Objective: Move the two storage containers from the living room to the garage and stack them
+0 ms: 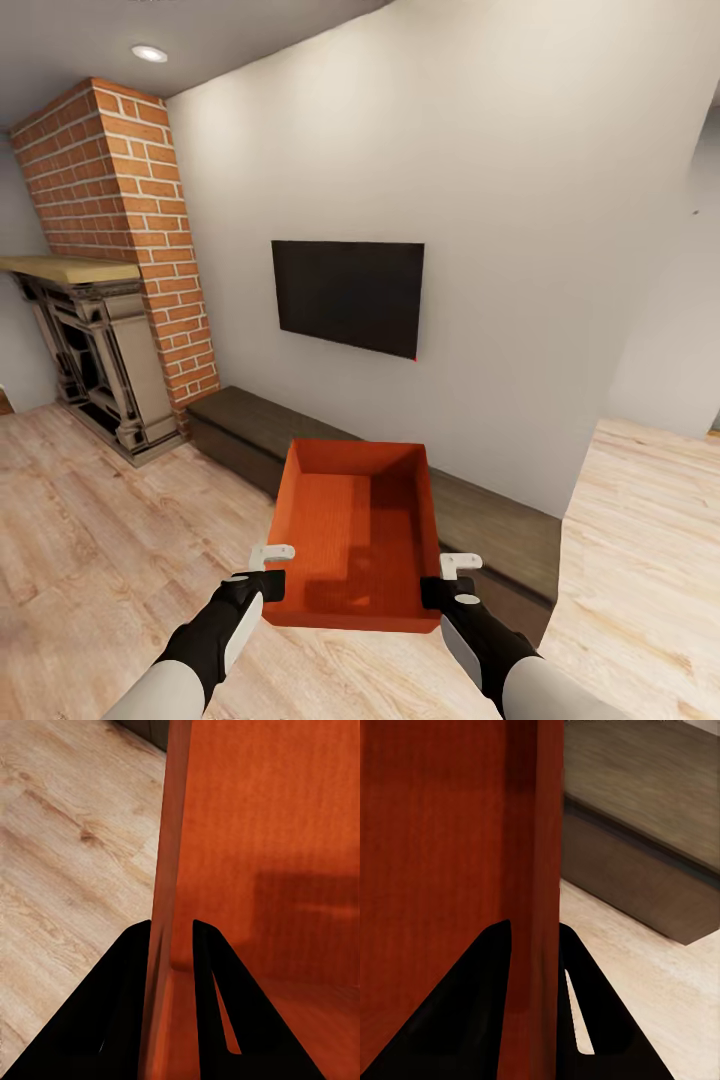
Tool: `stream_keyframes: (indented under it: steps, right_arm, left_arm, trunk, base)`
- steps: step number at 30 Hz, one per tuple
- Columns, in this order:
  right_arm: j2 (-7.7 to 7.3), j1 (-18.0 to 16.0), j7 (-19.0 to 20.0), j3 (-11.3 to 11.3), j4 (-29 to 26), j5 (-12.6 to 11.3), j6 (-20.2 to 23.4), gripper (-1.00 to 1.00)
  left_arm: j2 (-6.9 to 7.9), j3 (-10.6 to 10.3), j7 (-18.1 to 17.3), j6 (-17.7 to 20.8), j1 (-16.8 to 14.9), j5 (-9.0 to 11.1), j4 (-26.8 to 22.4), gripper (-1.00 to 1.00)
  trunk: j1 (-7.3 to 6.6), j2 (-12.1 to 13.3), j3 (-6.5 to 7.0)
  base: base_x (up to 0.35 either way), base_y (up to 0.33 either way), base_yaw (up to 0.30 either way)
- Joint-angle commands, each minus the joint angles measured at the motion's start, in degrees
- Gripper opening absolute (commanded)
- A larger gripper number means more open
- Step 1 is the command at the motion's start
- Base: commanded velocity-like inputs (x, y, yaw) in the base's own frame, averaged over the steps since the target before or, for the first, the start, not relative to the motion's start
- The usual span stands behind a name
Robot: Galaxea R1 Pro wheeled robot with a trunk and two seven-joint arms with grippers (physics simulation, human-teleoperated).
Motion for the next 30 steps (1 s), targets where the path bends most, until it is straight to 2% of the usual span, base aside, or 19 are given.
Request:
stream_keyframes:
  steps: [1, 30]
  right_arm:
    - [0.25, 0.04, -1.23, -0.38, -0.12, 0.19, 0.34, -1.0]
    - [0.25, 0.04, -1.42, -0.38, -0.12, 0.09, 0.34, -1.0]
  left_arm:
    - [-0.12, 0.87, 0.96, 0.45, -0.03, -1.38, -0.16, -1.0]
    - [-0.12, 0.87, 0.96, 0.43, -0.03, -1.38, -0.15, -1.0]
  trunk:
    - [0.02, -0.05, -0.02]
    - [0.02, -0.05, -0.02]
  base:
    - [0.0, 0.0, 0.228]
    - [0.0, 0.0, 0.265]
